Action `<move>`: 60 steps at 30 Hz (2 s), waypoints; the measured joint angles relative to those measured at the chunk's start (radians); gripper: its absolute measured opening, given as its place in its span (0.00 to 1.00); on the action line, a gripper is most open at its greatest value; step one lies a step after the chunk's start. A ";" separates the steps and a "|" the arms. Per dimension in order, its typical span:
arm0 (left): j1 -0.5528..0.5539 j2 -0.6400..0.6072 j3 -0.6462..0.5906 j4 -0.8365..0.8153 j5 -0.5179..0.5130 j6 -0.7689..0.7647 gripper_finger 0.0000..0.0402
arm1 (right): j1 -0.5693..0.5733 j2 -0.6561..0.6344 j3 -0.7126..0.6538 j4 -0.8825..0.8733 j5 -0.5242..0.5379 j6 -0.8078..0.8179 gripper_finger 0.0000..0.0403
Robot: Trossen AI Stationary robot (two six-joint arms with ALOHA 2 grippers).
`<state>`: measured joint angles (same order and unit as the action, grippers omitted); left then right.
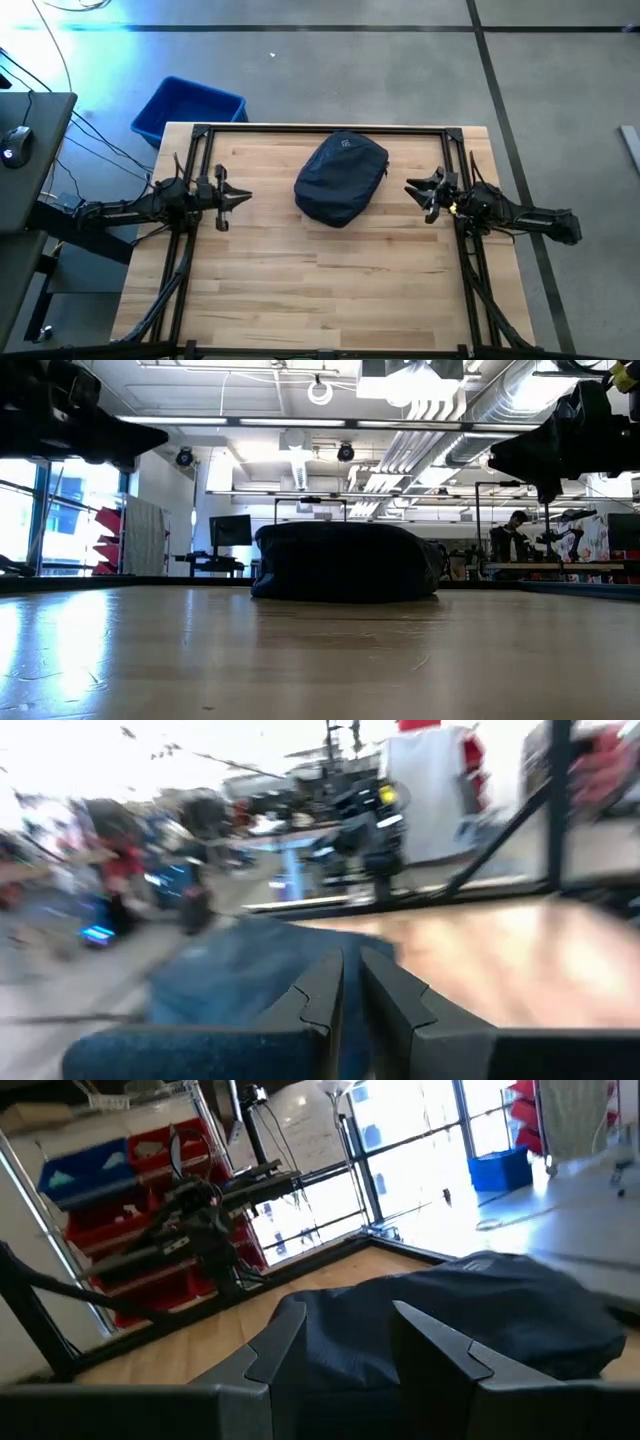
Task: Unpack backpack
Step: Return to Home Position
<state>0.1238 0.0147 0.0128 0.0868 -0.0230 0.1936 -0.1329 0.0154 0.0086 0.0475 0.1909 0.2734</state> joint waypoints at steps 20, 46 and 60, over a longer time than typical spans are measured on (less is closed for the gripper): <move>-0.025 -0.011 0.000 -0.011 -0.074 0.071 0.04 | 0.074 -0.014 0.000 0.007 0.000 -0.047 0.32; -0.147 -0.012 0.000 -0.023 -0.070 0.071 0.04 | 0.131 -0.011 0.000 0.000 -0.004 -0.047 0.32; -0.144 -0.011 0.000 -0.023 -0.070 0.071 0.04 | 0.131 -0.011 0.000 0.000 -0.003 -0.047 0.32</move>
<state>-0.0203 0.0036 0.0124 0.0640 -0.0929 0.2646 -0.0021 0.0048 0.0086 0.0471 0.1875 0.2264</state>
